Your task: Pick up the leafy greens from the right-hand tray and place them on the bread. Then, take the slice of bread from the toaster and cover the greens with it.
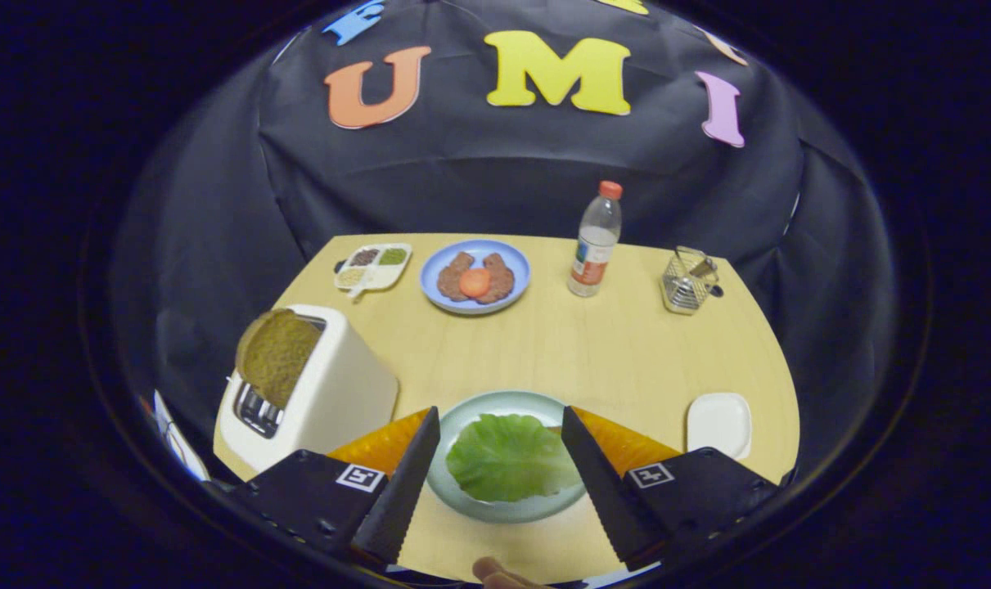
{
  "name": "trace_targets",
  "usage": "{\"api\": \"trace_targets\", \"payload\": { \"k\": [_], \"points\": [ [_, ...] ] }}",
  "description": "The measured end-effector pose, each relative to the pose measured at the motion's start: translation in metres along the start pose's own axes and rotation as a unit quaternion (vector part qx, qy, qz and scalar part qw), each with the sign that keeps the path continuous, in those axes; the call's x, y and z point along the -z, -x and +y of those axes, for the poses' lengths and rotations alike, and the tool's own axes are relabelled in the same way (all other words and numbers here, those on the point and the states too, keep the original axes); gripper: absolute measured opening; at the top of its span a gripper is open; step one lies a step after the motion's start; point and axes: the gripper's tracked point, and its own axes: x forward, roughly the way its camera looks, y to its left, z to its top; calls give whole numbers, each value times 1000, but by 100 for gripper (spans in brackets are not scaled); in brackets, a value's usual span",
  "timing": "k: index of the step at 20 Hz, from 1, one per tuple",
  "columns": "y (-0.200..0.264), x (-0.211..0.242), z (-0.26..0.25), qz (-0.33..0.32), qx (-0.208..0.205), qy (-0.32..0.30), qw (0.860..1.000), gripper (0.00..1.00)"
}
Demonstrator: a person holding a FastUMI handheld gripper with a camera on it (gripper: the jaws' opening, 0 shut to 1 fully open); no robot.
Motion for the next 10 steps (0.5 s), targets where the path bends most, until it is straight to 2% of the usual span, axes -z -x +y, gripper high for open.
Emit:
{"api": "trace_targets", "payload": {
  "k": [5, 10],
  "points": [
    [16, -34, 81, -42, -33, 25, 998, 92],
    [19, -44, 151, -45, -50, 39, 997, 92]
  ]
}}
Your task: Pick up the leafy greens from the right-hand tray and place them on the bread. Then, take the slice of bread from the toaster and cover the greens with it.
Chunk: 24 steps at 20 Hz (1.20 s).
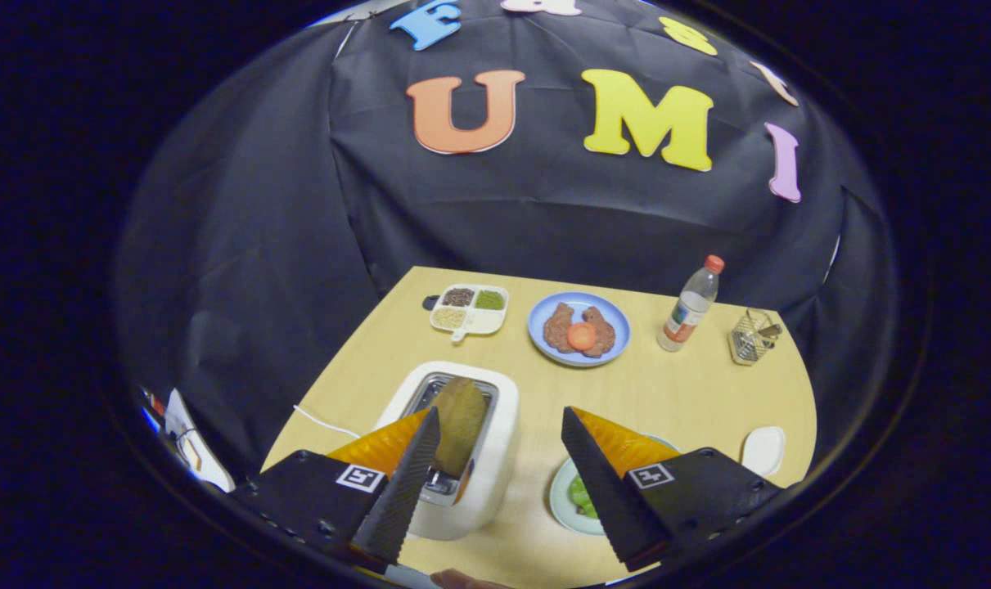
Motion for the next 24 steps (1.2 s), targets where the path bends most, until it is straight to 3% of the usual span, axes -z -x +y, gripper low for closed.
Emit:
{"api": "trace_targets", "payload": {
  "k": [4, 10, 11, 13, 17, 18, 20, 24],
  "points": [
    [-21, 2, 20, 14, 28, 0, 999, 92],
    [-49, 15, 28, 64, 77, -11, 995, 76],
    [-50, 15, 25, 67, 88, -13, 994, 73],
    [-53, 17, 22, 77, 104, -14, 992, 55],
    [-57, 25, 20, 101, 97, -8, 990, 37],
    [-55, 22, 19, 96, 95, -10, 991, 18],
    [-52, 19, 17, 86, 84, -10, 993, 13],
    [-34, 13, 19, 74, 50, 0, 996, 13]
  ]
}}
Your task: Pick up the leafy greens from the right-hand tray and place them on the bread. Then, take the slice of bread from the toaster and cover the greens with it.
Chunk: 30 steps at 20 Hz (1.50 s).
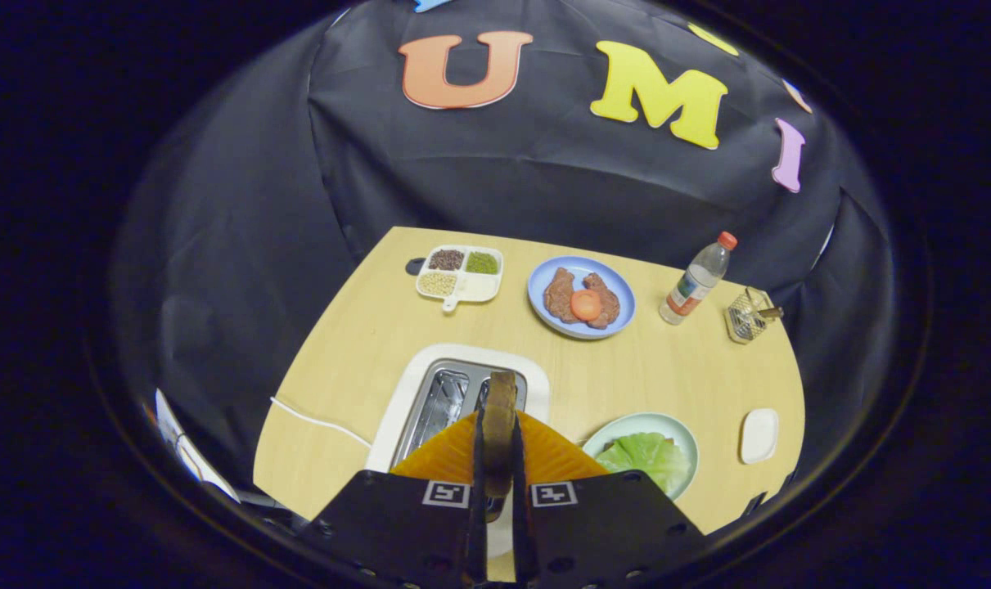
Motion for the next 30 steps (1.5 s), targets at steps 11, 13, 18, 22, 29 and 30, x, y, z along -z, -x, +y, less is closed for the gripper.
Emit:
{"api": "trace_targets", "payload": {
  "k": [11, 13, 18, 22, 29, 30],
  "points": [
    [80, -33, -74, -76, -62, -69, 993, 13],
    [79, -33, -99, -78, -59, -91, 991, 12],
    [51, -9, -146, -40, -50, -159, 985, 13],
    [17, 29, -169, -1, -31, -193, 981, 12],
    [-26, 70, -175, 35, -33, -239, 970, 13],
    [-30, 74, -175, 36, -37, -242, 969, 13]
  ]
}}
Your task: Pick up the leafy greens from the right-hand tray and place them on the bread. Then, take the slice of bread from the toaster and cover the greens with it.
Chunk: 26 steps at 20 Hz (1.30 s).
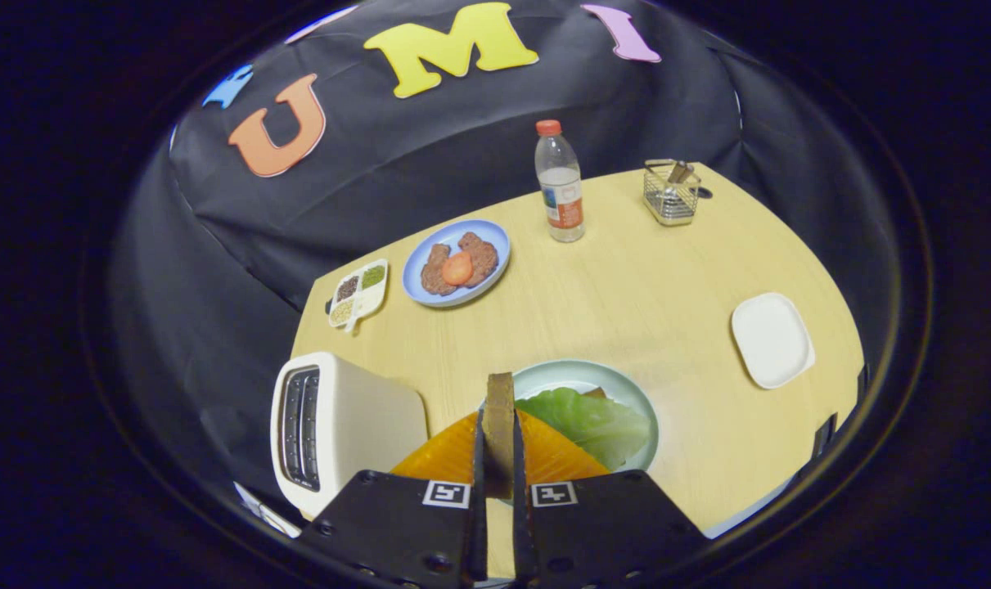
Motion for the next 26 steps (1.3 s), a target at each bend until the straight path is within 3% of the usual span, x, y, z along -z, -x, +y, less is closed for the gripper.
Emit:
{"api": "trace_targets", "payload": {
  "k": [2, 7, 13, 14, 17, 18, 24, 26],
  "points": [
    [-9, 4, -2, 0, -13, 0, 1000, 13],
    [-23, 10, -37, 2, 20, 21, 1000, 13],
    [-30, 23, -61, 41, 19, 28, 999, 18],
    [-33, 24, -67, 43, 21, 34, 998, 27],
    [-44, 16, -84, 49, 21, 47, 997, 27],
    [-46, 15, -91, 51, 23, 49, 997, 34],
    [-45, 8, -109, 56, 9, 104, 993, 46],
    [-34, 1, -113, 47, 3, 119, 992, 65]
  ]
}}
